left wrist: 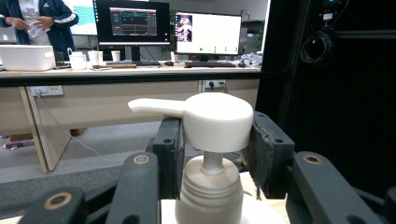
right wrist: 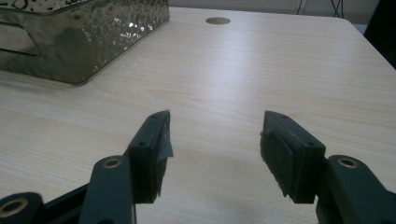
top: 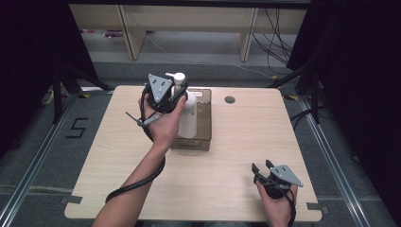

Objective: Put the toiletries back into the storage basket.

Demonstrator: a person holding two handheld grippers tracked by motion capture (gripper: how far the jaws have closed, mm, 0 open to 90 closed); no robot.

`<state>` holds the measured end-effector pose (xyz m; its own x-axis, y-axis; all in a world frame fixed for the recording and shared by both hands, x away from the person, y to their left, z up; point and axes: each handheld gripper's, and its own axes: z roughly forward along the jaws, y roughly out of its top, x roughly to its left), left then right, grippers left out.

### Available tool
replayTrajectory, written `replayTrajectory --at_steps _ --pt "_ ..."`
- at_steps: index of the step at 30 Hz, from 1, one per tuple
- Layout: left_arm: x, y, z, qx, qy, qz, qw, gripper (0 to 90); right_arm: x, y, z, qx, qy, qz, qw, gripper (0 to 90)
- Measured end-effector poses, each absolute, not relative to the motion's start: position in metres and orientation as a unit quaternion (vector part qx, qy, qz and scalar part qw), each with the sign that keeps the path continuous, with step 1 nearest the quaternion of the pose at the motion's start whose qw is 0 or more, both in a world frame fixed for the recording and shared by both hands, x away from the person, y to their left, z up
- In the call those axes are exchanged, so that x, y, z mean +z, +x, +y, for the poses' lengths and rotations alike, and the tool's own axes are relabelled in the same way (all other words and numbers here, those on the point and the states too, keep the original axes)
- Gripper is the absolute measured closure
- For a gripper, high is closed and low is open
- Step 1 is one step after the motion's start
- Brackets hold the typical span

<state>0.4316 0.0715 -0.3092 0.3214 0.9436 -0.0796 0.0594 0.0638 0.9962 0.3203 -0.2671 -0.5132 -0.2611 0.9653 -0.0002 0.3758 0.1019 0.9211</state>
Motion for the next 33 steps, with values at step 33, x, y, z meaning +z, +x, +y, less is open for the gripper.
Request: replayTrajectory --at_steps 33 --pt "-0.322 0.436 0.069 0.382 0.579 0.447 0.565 58.9 -0.512 0.317 -0.262 0.443 0.536 0.65 0.307 43.4"
